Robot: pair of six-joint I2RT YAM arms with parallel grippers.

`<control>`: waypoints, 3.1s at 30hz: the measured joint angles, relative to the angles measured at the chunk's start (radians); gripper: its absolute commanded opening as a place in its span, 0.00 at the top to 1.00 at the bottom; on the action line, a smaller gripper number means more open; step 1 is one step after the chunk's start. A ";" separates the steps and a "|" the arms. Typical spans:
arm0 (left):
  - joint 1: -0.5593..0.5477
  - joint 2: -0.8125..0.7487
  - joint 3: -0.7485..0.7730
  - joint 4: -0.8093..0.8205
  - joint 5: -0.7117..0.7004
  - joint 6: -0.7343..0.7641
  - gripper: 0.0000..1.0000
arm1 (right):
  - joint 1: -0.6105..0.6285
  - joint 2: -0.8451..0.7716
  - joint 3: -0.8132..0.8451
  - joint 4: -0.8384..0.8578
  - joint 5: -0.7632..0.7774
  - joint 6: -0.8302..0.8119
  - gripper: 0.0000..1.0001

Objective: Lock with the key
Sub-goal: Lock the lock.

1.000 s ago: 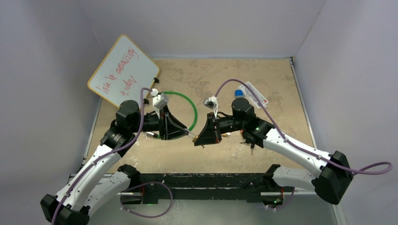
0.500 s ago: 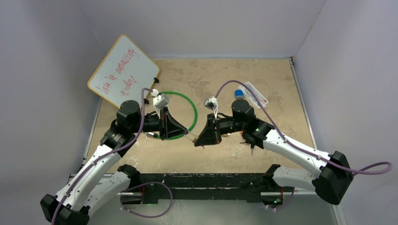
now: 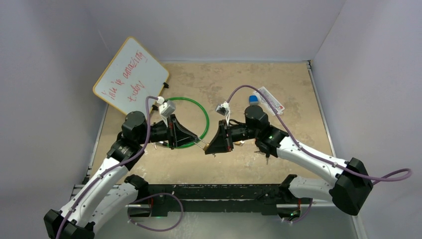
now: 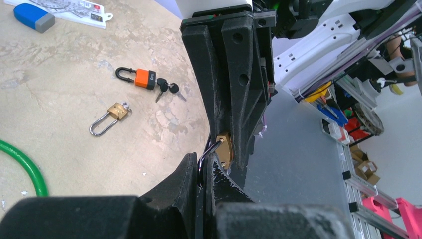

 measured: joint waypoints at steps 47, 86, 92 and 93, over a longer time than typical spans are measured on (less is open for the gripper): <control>0.028 -0.034 -0.304 0.395 -0.161 -0.203 1.00 | -0.001 0.142 -0.060 0.193 0.098 0.201 1.00; -0.114 -0.088 -0.490 0.682 -0.631 -0.534 0.26 | 0.005 0.006 -0.206 0.434 0.317 0.310 1.00; -0.113 0.113 -0.537 0.995 -0.600 -0.647 0.26 | 0.002 0.006 -0.208 0.440 0.328 0.320 1.00; -0.114 0.125 -0.537 1.033 -0.593 -0.652 0.27 | 0.005 0.006 -0.208 0.441 0.327 0.321 1.00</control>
